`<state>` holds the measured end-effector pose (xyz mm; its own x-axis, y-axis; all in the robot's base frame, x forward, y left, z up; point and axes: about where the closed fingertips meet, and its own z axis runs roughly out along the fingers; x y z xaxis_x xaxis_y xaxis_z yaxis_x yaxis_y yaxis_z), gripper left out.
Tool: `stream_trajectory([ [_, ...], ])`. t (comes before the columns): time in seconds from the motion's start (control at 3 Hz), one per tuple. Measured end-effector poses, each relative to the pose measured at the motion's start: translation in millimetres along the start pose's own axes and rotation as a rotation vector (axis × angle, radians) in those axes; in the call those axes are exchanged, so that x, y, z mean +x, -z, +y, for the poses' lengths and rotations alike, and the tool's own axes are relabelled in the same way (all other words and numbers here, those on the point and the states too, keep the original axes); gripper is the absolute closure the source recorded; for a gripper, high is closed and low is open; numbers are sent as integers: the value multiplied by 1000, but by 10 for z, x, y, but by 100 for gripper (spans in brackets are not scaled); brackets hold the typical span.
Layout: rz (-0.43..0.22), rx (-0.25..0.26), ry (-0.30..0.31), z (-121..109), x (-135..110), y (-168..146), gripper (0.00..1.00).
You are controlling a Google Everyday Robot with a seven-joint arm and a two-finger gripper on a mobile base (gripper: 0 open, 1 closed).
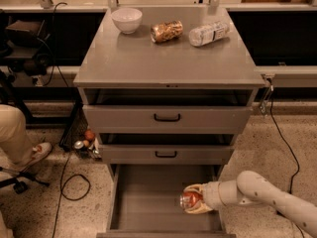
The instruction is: Pick coke can from bottom drawer and place on counter
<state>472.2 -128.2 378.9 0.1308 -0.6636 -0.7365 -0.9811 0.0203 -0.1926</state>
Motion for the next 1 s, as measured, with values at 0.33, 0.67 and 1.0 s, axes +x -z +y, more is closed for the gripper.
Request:
stream_trajectory([
  [0.33, 3, 86, 34, 60, -338, 566, 100],
  [0.67, -4, 77, 29, 46, -311, 510, 100],
  [1.0, -25, 82, 27, 18, -349, 558, 100],
])
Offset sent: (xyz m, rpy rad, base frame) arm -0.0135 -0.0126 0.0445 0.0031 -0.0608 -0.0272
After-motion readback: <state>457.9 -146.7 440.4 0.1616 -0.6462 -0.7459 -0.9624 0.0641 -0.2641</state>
